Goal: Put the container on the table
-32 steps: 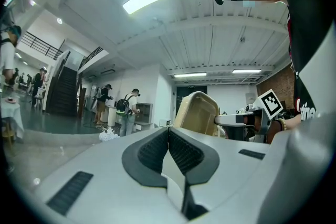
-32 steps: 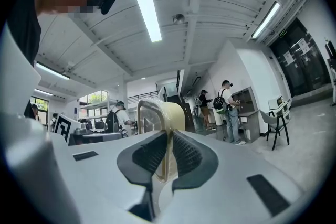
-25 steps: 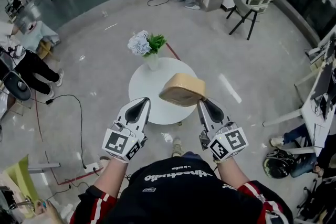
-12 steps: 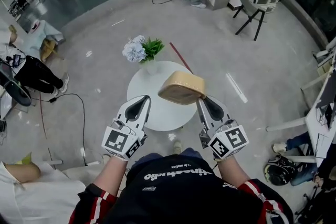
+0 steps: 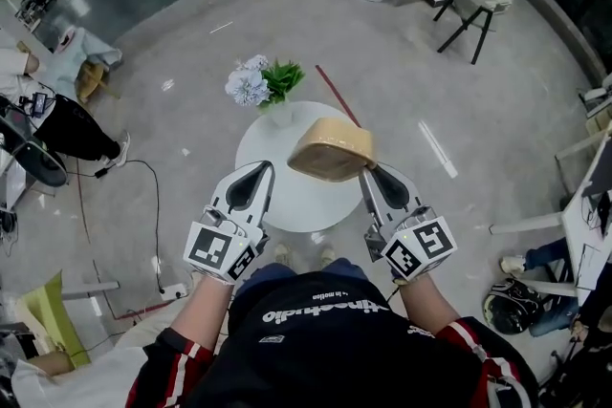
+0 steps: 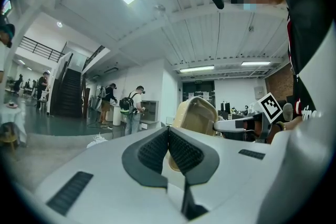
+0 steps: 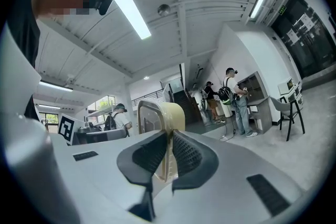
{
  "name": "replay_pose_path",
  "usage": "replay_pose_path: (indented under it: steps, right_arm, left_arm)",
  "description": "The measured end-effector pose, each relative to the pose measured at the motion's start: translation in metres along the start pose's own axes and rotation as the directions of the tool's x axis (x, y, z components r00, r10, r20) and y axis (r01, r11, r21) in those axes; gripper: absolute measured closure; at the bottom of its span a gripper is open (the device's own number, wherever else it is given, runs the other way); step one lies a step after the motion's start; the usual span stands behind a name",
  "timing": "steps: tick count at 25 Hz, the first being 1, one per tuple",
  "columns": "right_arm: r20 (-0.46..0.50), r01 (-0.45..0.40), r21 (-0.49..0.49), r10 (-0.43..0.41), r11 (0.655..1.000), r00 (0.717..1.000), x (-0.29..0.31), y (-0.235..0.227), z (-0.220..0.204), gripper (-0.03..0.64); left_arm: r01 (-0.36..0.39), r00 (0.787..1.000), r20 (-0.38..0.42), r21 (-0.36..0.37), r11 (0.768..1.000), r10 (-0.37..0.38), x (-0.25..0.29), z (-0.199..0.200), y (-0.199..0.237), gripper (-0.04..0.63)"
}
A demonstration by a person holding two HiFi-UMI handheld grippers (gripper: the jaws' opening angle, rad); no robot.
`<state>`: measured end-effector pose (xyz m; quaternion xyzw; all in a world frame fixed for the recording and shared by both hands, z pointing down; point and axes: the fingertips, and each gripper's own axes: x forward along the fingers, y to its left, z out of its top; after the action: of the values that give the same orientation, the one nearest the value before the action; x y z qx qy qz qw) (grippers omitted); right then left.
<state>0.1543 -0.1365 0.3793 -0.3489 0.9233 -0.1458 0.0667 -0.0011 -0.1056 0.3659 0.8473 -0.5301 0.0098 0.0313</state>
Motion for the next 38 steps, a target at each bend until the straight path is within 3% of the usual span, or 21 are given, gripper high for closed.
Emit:
replay_pose_path:
  steps: [11, 23, 38]
  right_arm:
    - [-0.050, 0.032, 0.060, -0.029, 0.998, 0.998, 0.045, 0.013, -0.017, 0.565]
    - [-0.134, 0.044, 0.101, -0.030, 0.994, 0.991, 0.080, 0.016, -0.050, 0.565]
    - [-0.264, 0.050, 0.301, 0.032, 0.952, 0.964, 0.116, 0.019, -0.112, 0.565]
  left_arm:
    - [0.022, 1.000, 0.013, -0.017, 1.000, -0.022, -0.006, -0.003, 0.052, 0.572]
    - [0.028, 0.999, 0.043, 0.002, 1.000, -0.028, -0.015, 0.002, 0.080, 0.572]
    - [-0.121, 0.989, 0.079, -0.014, 0.993, 0.122, -0.044, -0.013, 0.127, 0.572]
